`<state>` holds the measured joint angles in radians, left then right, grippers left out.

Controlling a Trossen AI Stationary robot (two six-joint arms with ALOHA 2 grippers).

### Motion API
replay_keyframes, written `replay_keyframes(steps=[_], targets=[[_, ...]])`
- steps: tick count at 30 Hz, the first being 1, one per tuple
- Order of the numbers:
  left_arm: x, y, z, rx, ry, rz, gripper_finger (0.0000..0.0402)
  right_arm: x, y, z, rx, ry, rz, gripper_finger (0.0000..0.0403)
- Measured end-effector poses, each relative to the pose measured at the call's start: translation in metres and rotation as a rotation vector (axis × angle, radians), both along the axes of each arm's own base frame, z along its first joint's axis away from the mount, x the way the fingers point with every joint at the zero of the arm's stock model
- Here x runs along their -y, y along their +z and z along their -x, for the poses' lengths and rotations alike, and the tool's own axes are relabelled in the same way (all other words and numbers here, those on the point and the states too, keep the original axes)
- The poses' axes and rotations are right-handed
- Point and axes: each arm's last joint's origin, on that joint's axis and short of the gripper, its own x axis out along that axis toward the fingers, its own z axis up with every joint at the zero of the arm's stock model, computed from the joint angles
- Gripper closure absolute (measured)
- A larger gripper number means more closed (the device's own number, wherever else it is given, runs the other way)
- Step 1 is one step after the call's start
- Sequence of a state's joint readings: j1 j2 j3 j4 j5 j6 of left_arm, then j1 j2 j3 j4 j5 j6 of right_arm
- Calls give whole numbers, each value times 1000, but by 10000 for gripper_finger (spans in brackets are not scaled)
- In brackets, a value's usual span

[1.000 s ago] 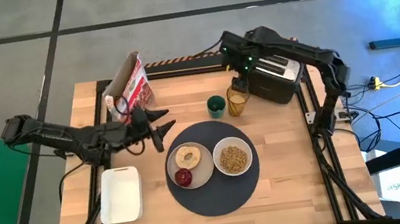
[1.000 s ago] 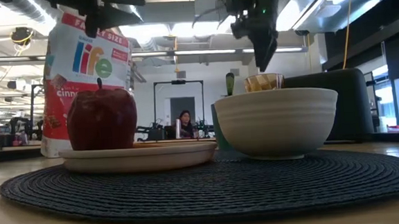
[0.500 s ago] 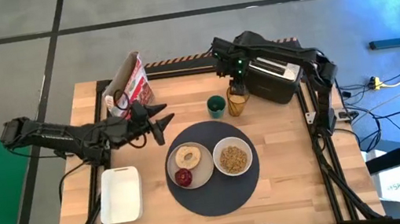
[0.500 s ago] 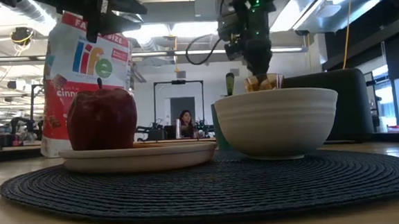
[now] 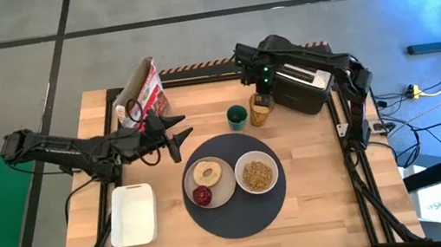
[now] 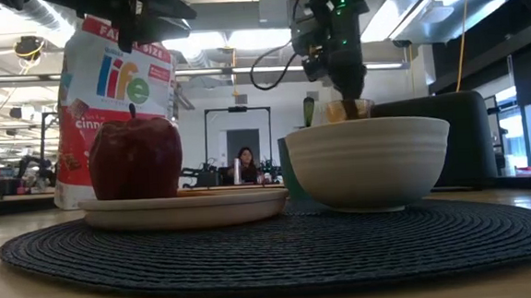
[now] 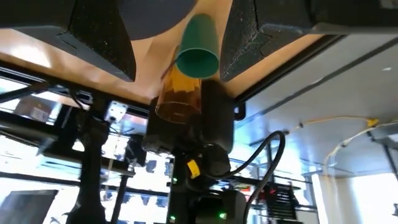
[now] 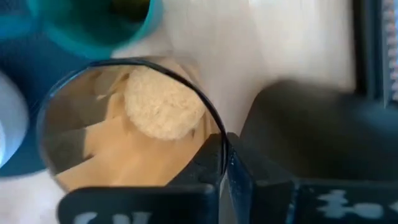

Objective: Arrange a breakfast setting
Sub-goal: Put the yellow cup on the black mat

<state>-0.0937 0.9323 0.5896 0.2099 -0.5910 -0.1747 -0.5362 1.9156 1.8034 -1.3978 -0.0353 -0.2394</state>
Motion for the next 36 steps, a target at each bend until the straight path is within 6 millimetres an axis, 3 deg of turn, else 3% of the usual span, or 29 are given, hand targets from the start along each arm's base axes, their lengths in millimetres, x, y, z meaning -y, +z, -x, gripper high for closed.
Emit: replay_keyframes(steps=[5, 10, 19, 23, 28, 36], targets=[[2, 1, 0, -16, -66, -31, 175, -19, 22, 18, -60, -58, -11, 400], [3, 1, -1, -20, -137, -32, 175, -53, 47, 25, -8, -108, -33, 401], [5, 1, -1, -18, -182, -26, 175, -141, 59, 6, 51, -60, -95, 402], [4, 1, -2, -17, -215, -21, 175, -167, 60, -5, 125, -60, -53, 402], [2, 2, -2, -1, -230, -15, 175, -178, 68, -8, 179, -63, 6, 402], [2, 4, -2, 20, -226, -11, 175, -168, 59, -28, 269, -66, 15, 403]])
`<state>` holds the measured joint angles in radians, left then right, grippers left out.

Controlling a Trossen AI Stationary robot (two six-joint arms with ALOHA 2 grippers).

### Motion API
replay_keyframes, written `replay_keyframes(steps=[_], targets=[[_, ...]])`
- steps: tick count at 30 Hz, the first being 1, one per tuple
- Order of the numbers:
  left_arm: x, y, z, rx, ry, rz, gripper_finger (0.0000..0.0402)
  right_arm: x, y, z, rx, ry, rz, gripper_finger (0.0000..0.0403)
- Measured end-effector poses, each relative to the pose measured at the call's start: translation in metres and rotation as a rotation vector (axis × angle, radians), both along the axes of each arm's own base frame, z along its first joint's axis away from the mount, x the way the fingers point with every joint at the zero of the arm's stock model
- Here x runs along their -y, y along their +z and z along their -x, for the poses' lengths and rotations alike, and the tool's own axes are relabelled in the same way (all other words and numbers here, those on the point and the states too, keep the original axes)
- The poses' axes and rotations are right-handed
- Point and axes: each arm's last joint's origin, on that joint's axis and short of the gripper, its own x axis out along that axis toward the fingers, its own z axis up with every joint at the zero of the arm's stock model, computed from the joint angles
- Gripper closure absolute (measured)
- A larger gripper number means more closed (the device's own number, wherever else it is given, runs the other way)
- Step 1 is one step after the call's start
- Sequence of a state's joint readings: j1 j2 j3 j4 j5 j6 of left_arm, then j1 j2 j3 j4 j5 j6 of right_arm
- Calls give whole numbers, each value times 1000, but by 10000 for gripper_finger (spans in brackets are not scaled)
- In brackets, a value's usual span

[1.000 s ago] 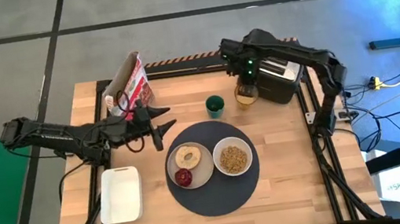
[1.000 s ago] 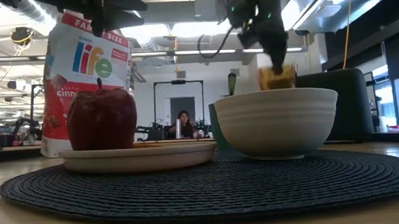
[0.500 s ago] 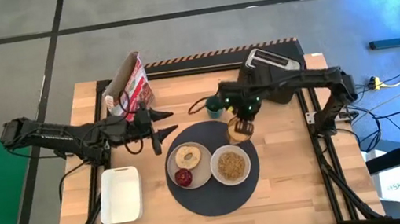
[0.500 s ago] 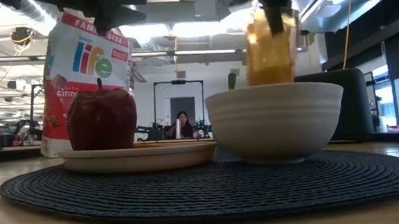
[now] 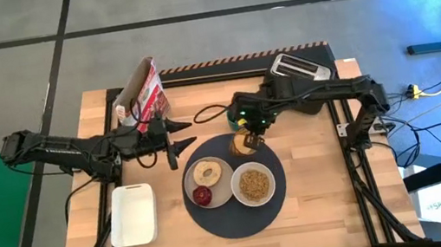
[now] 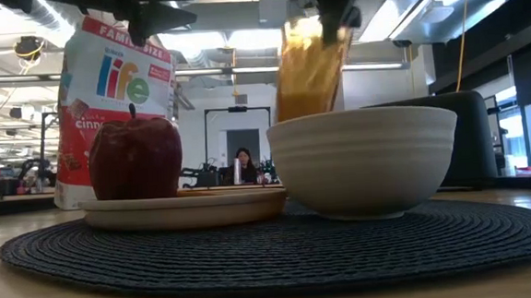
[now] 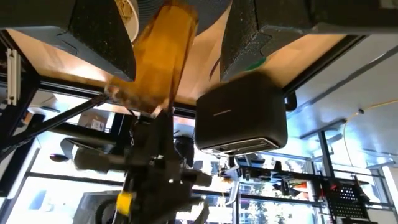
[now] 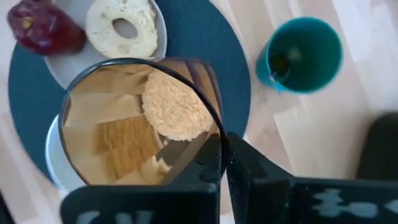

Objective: Arrange a breakfast setting
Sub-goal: Put the yellow cup on the black mat

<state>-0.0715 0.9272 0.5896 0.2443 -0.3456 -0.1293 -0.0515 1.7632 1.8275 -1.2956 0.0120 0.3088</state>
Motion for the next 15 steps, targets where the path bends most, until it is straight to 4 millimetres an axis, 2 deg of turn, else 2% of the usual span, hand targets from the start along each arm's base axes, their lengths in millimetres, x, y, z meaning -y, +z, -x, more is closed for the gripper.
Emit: replay_keyframes(steps=[9, 15], targets=[[0, -1, 0, 5, 7, 50, 175, 17, -38, -28, -75, 14, -24, 403], [0, -1, 0, 9, 18, 66, 175, 21, -46, -32, -89, 22, -120, 403]])
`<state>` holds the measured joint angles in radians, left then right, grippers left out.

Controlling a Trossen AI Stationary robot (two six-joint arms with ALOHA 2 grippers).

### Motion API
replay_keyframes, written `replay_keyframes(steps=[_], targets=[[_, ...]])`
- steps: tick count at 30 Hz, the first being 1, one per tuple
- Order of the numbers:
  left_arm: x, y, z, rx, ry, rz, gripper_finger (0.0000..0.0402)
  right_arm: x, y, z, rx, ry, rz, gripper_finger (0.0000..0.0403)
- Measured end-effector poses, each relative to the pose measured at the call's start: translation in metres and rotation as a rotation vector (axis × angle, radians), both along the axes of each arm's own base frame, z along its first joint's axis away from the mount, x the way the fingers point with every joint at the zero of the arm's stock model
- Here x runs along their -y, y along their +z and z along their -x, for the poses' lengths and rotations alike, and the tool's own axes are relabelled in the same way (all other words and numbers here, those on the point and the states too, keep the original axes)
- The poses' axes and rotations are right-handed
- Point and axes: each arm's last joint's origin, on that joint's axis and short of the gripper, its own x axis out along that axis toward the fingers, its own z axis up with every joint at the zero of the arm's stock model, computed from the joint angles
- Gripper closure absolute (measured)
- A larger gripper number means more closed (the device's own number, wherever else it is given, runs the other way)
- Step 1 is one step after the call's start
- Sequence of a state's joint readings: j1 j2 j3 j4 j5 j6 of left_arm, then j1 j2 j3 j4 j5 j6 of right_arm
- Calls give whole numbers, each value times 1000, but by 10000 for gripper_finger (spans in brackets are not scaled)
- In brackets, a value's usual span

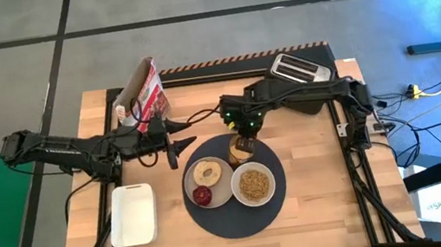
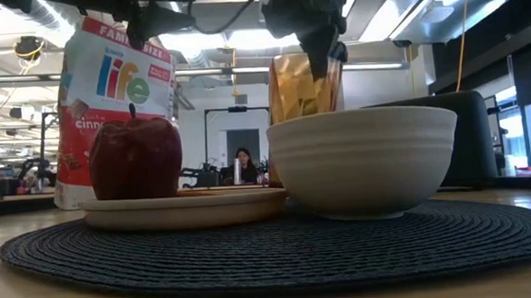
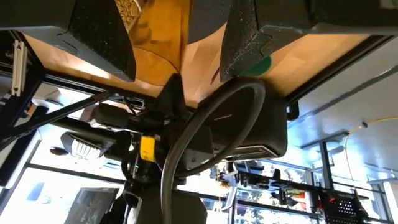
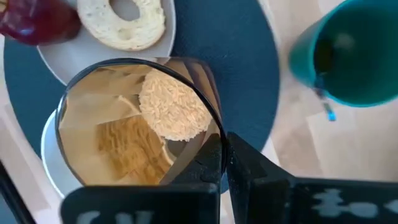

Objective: Arrange a breakfast setting
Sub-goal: Put the yellow cup on the black mat

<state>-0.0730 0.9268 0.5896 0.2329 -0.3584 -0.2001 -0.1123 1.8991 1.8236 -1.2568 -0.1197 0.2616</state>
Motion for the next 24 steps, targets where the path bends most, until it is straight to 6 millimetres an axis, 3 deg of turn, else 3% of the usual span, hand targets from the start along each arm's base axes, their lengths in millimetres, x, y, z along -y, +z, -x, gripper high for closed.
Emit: replay_keyframes(steps=[7, 18, 24], targets=[[-3, -1, 0, -6, 17, 1, 175, 9, -1, 0, 2, -42, -21, 396], [-9, -1, 0, -7, 42, 2, 175, 20, 1, -2, 42, -67, -27, 316], [-9, -1, 0, -7, 44, 2, 175, 22, 0, 2, 8, -62, -31, 333]])
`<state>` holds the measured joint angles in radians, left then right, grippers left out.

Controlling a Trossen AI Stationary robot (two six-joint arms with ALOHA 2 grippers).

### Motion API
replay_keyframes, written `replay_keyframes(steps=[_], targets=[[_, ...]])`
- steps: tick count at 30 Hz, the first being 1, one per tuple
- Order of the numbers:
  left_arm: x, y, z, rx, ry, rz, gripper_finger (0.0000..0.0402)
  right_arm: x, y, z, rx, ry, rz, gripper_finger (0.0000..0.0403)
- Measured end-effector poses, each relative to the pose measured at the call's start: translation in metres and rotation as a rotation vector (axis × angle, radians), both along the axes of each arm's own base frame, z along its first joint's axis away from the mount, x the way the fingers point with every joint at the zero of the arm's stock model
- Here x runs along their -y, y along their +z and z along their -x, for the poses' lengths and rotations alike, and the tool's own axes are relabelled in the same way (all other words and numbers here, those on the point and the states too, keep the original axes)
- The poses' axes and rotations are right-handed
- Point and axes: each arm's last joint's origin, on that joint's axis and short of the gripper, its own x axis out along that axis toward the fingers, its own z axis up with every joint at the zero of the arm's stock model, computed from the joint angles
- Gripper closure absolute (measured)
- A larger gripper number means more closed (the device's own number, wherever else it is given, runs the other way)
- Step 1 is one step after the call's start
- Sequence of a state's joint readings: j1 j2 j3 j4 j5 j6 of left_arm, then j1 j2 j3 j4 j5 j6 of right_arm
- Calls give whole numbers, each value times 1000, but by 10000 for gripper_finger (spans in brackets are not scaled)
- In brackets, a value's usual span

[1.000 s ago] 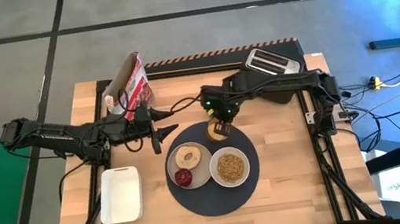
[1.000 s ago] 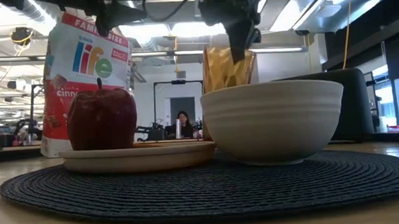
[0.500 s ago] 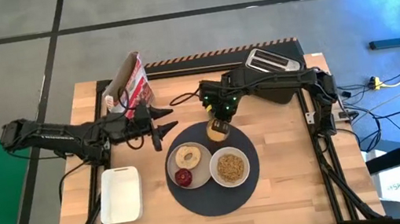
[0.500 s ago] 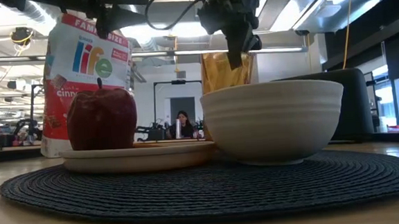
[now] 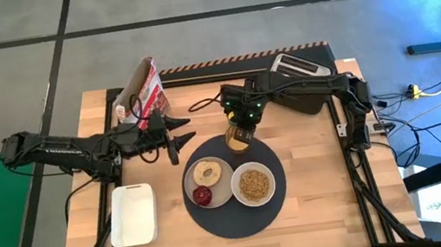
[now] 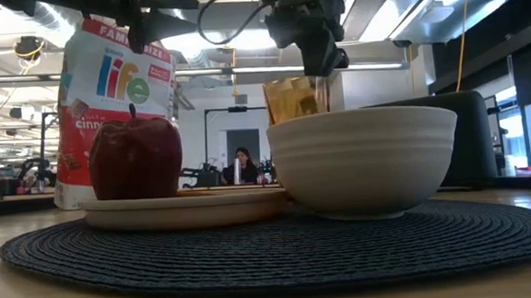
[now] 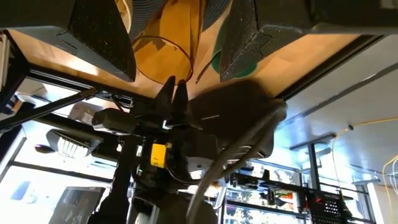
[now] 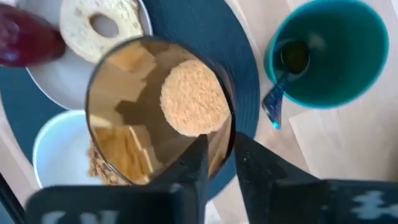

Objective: Arrange a breakfast setting
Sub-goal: Put the yellow cup on the black mat

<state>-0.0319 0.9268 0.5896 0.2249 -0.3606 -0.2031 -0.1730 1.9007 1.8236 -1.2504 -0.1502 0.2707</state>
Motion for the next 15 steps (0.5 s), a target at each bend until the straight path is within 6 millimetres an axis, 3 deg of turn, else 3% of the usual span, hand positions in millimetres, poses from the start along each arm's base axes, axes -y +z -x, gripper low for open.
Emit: replay_keyframes(steps=[6, 15], targets=[[-1, 0, 0, -1, 21, -4, 175, -2, -1, 5, -51, 43, 0, 395], [-1, 0, 0, -2, 21, -5, 175, -3, -2, 13, -128, 39, -10, 399]])
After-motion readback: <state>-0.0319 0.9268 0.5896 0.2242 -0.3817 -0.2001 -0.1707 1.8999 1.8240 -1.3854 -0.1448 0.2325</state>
